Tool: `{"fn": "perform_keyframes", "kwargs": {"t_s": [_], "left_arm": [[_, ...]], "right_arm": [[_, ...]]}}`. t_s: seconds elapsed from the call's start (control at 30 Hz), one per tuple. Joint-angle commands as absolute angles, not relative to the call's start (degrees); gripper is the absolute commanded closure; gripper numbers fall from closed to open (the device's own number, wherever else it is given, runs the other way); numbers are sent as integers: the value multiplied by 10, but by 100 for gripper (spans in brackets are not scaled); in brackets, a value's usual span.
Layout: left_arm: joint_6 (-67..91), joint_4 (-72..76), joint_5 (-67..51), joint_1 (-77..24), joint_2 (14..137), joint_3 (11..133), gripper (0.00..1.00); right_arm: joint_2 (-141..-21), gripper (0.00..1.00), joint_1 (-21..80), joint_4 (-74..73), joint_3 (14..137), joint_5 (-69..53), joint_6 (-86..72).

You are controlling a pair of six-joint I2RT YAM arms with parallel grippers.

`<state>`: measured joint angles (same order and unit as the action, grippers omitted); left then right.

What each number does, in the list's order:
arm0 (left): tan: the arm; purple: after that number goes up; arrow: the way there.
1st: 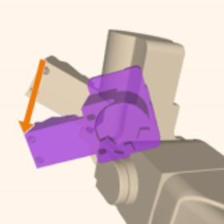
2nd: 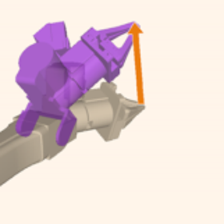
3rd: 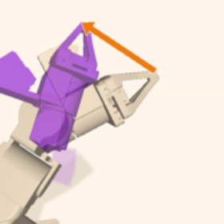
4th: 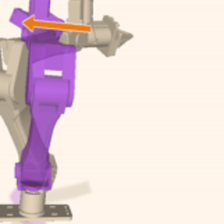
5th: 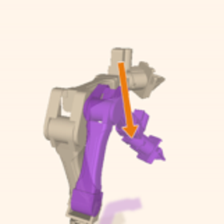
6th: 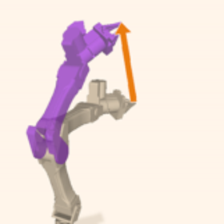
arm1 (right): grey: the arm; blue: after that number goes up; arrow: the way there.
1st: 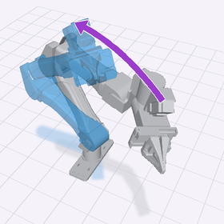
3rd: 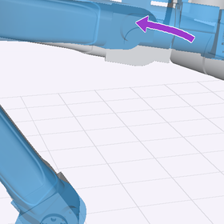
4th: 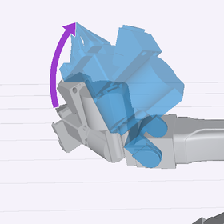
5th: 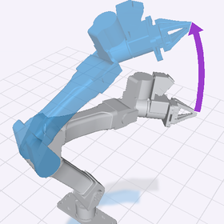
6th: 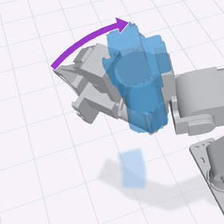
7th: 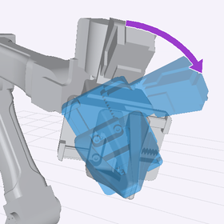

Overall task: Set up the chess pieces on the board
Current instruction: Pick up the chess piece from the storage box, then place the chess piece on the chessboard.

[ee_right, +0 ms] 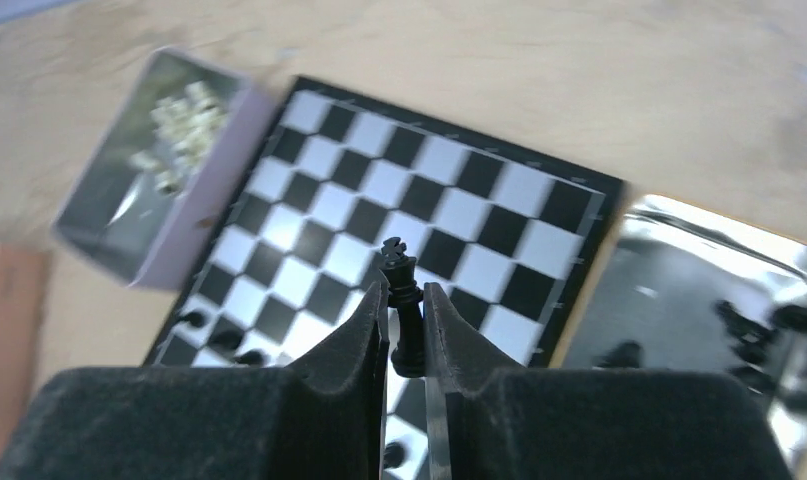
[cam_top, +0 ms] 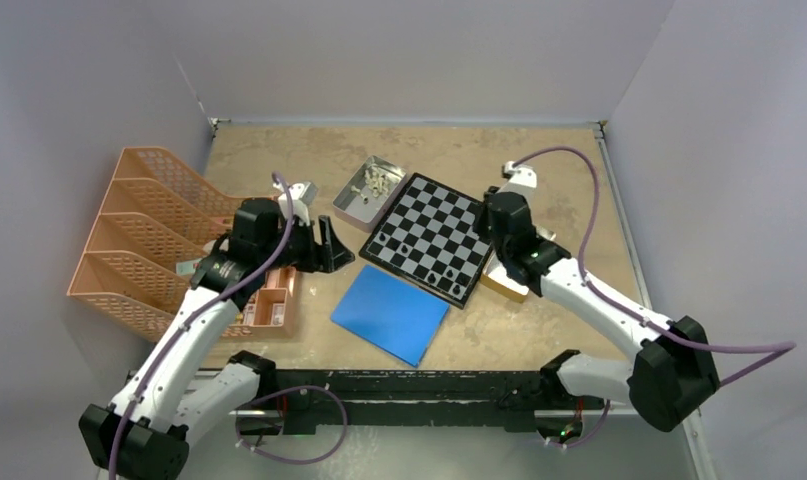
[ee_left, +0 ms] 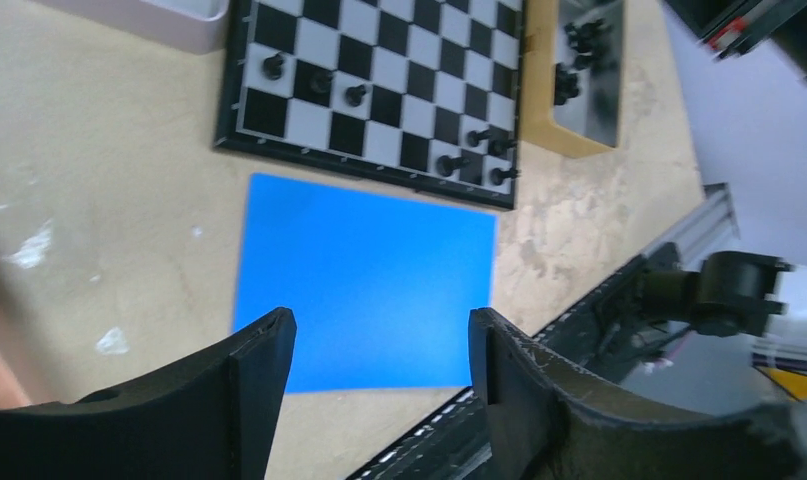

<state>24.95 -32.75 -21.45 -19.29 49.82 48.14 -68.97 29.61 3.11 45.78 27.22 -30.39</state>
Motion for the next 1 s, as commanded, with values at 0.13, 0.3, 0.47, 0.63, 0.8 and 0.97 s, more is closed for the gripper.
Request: {"fn": "perform_keyframes", "kwargs": {"t_s": [0.13,0.3,0.47,0.63,0.8,0.97], "left_arm": [[296,-284,-346,-195,616,598,46],[301,-265,-433,-194,688,665,48],[296,-256,-526,-194,726,721,50],[267,-274,-563,-194,740,729,51],[261,-274,-567,-195,741,705,53],[293,-226,-596,-198,745,674,54]], "right_arm": [[-646,90,468,276,396,252,-162],[-642,88,559,358,369,239,-100],[-642,88,622,422,347,246,-54],[-650,89,644,446,353,254,-38],[-659,89,651,456,361,248,-39],[-669,89,657,458,368,248,-42]]}}
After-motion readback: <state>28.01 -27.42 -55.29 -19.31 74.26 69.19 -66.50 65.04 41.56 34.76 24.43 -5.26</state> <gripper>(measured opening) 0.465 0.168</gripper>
